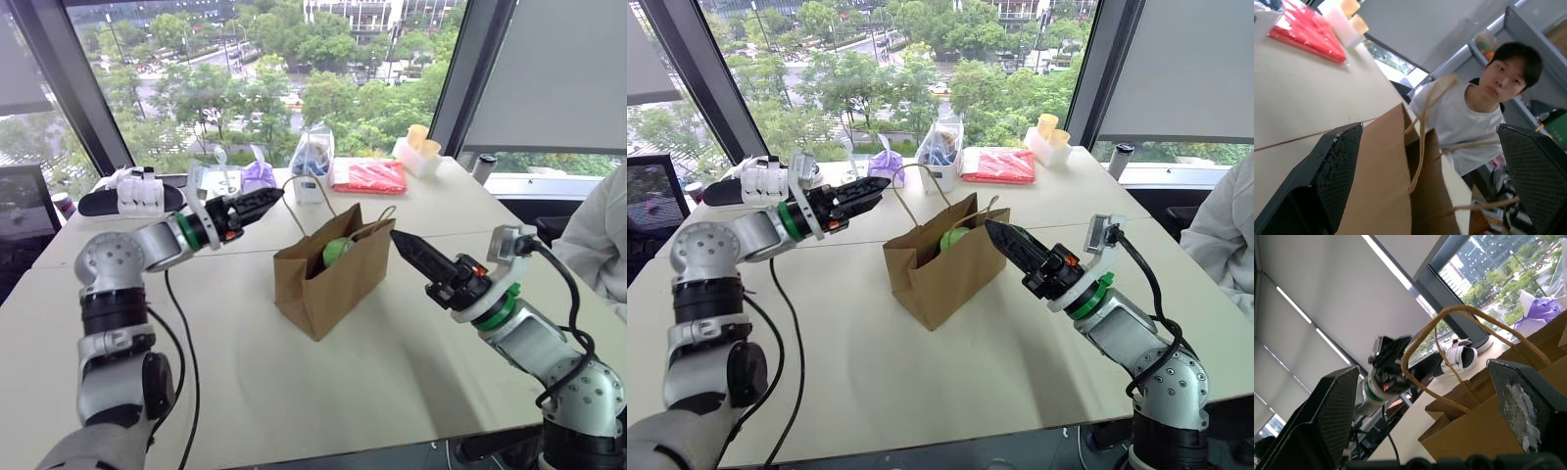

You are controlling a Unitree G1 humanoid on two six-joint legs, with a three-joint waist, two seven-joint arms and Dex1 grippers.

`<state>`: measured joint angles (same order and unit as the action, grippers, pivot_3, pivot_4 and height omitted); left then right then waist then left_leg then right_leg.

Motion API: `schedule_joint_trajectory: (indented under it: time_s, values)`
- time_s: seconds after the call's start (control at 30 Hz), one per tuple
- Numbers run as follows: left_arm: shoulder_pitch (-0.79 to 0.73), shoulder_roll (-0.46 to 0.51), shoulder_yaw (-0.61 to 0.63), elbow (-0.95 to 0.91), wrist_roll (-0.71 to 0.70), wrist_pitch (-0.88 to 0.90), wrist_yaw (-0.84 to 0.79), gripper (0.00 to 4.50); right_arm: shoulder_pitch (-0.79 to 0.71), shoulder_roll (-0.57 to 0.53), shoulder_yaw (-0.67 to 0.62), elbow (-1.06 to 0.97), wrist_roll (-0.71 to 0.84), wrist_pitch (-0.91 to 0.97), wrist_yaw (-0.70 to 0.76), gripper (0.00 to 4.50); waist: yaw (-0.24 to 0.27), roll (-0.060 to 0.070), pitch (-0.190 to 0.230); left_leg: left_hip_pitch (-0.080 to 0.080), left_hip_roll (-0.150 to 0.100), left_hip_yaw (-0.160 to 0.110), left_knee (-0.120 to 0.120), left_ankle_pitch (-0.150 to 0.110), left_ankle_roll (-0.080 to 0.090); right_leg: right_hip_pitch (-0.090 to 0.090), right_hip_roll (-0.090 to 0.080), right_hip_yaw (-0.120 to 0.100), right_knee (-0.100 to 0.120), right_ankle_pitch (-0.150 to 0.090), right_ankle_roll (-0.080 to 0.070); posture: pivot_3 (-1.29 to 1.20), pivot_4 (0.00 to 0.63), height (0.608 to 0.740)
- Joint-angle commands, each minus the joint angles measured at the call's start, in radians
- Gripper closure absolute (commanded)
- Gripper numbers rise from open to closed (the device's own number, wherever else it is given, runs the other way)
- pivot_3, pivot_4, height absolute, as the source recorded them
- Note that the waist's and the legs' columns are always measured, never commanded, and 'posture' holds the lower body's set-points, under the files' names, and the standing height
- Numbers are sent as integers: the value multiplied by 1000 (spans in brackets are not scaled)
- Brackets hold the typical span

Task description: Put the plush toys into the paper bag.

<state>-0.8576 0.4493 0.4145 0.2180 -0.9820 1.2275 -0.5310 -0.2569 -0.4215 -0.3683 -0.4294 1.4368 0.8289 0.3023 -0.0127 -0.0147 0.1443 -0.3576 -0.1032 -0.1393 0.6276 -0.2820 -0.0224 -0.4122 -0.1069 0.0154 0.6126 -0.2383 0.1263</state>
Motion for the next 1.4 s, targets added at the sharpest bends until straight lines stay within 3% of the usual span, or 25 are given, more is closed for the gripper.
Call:
schedule_joint_trajectory:
  time_s: [0.03,0.27,0.47,0.73,1.4]
  values:
    - [136,70,-40,-207,10,-52,-89,0,39,-43,50,-33,-69,3,21,824,-1,0,0,0,0,0,0,0,0,0,0,0,0,0,0,0,150,740]
    - [385,159,-126,-433,63,-159,-178,0,65,-105,272,-23,-346,-31,166,4447,9,0,0,0,0,1,1,-3,5,1,1,1,-2,0,-1,0,150,740]
    - [430,159,-253,-488,177,-307,-228,0,-36,-34,374,49,-458,-49,189,4447,22,0,0,0,0,1,2,-3,6,3,1,1,-4,0,-1,0,150,740]
    - [381,156,-386,-407,319,-481,-327,0,-105,8,396,129,-545,-58,228,4447,25,0,0,0,0,1,1,-4,6,2,1,1,-4,0,-1,0,150,740]
    - [311,52,-530,-418,394,-435,-277,0,-148,64,378,138,-587,-42,247,4447,22,0,0,0,1,0,1,-4,7,2,2,1,-4,0,-1,0,150,740]
